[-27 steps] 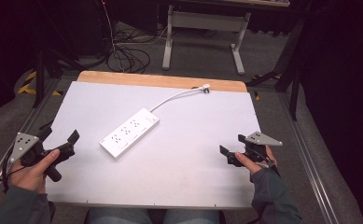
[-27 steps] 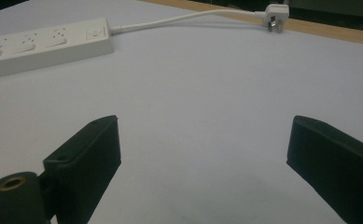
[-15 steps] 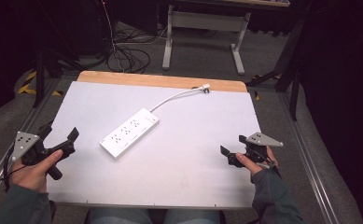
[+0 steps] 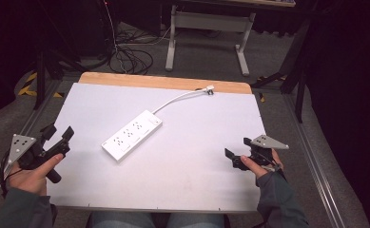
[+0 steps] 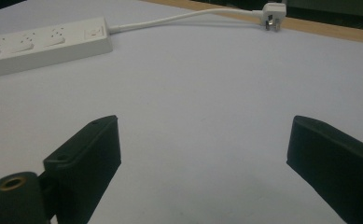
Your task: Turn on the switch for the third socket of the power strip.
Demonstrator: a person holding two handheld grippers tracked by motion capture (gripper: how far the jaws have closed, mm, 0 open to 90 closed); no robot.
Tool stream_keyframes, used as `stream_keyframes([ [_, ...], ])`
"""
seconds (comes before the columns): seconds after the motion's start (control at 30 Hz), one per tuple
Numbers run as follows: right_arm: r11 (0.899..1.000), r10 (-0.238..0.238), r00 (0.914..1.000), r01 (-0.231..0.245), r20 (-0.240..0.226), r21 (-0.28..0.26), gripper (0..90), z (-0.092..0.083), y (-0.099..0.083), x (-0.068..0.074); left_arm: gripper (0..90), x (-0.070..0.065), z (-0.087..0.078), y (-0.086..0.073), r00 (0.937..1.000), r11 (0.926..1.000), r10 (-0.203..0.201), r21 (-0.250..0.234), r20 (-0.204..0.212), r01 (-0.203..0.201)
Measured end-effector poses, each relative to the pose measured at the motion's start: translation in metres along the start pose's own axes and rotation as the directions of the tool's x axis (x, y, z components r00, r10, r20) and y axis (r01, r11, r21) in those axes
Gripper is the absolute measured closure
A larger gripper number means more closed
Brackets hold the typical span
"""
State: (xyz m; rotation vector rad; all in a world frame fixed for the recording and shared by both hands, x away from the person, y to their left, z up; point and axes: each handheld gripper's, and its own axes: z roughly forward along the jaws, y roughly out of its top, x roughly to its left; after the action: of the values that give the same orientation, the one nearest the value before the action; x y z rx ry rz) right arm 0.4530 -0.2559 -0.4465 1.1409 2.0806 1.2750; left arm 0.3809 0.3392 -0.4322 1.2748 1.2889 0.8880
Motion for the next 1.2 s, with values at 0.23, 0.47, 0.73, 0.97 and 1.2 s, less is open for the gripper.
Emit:
stream_keyframes([
  [0.23,1.000,0.002,1.0000,-0.002,0.001,0.000,10.4,0.0000,0.0000,0.0000,52.6,0.0028,-0.0011,0.0006,0.9997,0.9997,-0.022,0.006,0.007,0.022],
  [0.47,1.000,-0.001,1.0000,0.001,0.001,-0.002,10.4,-0.0002,-0.0002,-0.0007,65.5,0.0053,-0.0015,0.0006,0.9999,0.9999,-0.007,0.015,0.014,0.007],
  [0.73,1.000,-0.002,1.0000,0.002,0.001,-0.003,10.3,-0.0003,-0.0001,-0.0004,78.6,0.0071,-0.0025,0.0010,0.9993,0.9998,-0.019,0.012,0.032,0.019],
  [0.97,1.000,0.000,1.0000,0.000,0.004,0.000,10.4,-0.0011,-0.0007,-0.0005,89.7,0.0070,-0.0017,0.0019,0.9989,0.9992,-0.029,0.031,0.037,0.027],
  [1.2,1.000,0.000,1.0000,0.000,0.003,-0.001,10.4,-0.0018,-0.0011,-0.0008,89.9,0.0068,-0.0006,0.0035,0.9985,0.9990,0.009,0.042,0.054,-0.011],
])
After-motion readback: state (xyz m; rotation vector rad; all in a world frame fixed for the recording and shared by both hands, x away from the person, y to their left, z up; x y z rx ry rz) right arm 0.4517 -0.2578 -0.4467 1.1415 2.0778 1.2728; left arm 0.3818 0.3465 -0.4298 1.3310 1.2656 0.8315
